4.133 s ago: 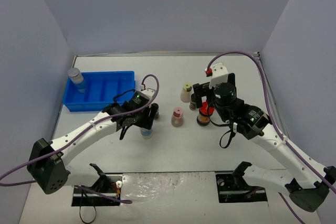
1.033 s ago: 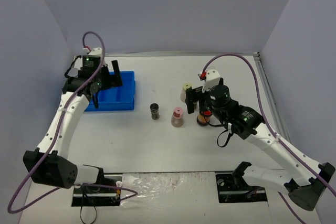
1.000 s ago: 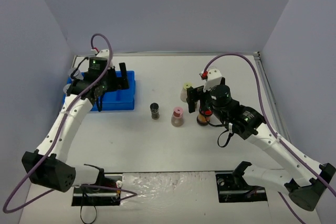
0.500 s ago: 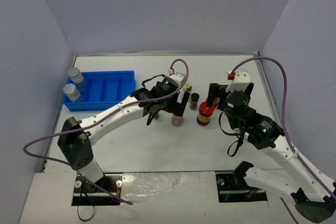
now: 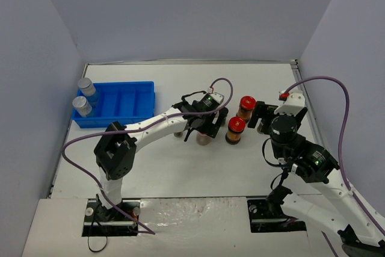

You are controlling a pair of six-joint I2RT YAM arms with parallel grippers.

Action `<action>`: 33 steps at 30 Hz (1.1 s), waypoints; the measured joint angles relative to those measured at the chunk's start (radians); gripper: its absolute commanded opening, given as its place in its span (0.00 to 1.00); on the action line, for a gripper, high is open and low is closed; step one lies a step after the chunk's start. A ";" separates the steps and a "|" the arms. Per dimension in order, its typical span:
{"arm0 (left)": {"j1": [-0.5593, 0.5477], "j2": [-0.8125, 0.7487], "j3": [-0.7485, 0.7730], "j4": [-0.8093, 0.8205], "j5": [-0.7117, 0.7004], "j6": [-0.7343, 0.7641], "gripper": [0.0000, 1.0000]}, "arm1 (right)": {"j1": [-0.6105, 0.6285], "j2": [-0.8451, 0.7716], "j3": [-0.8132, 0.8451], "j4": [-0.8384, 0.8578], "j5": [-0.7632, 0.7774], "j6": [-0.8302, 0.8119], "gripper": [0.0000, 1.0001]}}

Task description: Organize the condiment bottles

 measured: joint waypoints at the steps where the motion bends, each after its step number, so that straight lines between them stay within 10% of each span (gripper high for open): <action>1: 0.000 0.005 0.000 -0.001 0.001 0.000 0.65 | 0.000 -0.003 0.000 -0.004 0.001 0.002 1.00; 12: -0.008 0.003 0.001 -0.009 0.000 -0.004 0.13 | 0.000 -0.009 -0.006 -0.015 0.005 0.023 1.00; 23: 0.070 -0.218 0.111 -0.116 -0.048 0.004 0.12 | 0.000 0.000 -0.006 -0.016 0.005 0.023 1.00; 33: 0.572 -0.346 0.161 -0.187 -0.107 0.050 0.12 | 0.000 0.080 0.024 -0.014 -0.019 -0.002 1.00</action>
